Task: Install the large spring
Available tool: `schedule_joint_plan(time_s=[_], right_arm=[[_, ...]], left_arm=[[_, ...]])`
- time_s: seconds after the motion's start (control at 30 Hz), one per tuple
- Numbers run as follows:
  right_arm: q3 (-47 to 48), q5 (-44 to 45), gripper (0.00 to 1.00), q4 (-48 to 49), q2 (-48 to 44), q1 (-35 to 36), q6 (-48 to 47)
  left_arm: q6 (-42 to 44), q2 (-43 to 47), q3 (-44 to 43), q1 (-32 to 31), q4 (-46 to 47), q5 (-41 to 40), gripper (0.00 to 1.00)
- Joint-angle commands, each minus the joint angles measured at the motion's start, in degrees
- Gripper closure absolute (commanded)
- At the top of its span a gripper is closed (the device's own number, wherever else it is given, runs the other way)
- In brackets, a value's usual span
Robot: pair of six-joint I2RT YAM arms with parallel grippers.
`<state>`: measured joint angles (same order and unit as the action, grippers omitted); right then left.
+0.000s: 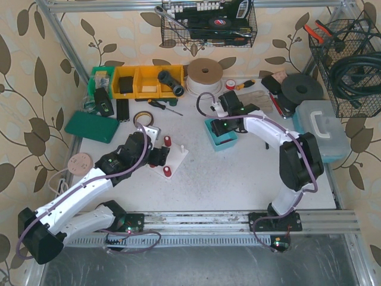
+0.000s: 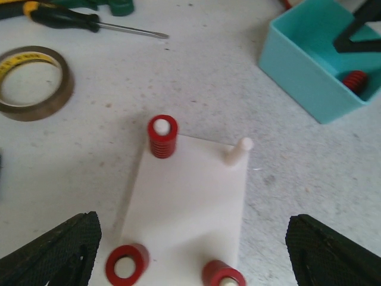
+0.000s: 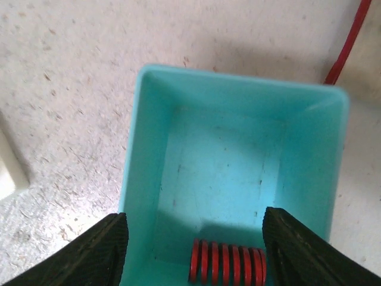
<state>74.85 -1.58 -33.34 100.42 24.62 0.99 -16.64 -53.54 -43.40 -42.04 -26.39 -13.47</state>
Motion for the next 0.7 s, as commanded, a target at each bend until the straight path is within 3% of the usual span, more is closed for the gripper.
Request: schedule_joint_plan(time_s=[0.0, 0.27, 0.5, 0.67], right_arm=[[-0.13, -0.85, 0.37, 2.25, -2.51, 0.07, -0.21], [-1.58, -0.30, 0.43, 5.16, -5.20, 0.31, 0.97], [-4.95, -1.17, 0.47, 4.78, -7.74, 0.26, 2.32], [-0.74, -0.81, 0.51, -6.41, -7.57, -0.77, -0.61]], left_arm=[[-2.96, 0.89, 0.36, -0.06, 1.64, 7.55, 0.13], [-3.63, 0.85, -2.78, -0.06, 1.22, 9.15, 0.13], [-19.02, 0.93, -0.03, -0.06, 4.45, 8.46, 0.16], [-26.47, -3.15, -9.72, -0.06, -11.90, 8.59, 0.16]])
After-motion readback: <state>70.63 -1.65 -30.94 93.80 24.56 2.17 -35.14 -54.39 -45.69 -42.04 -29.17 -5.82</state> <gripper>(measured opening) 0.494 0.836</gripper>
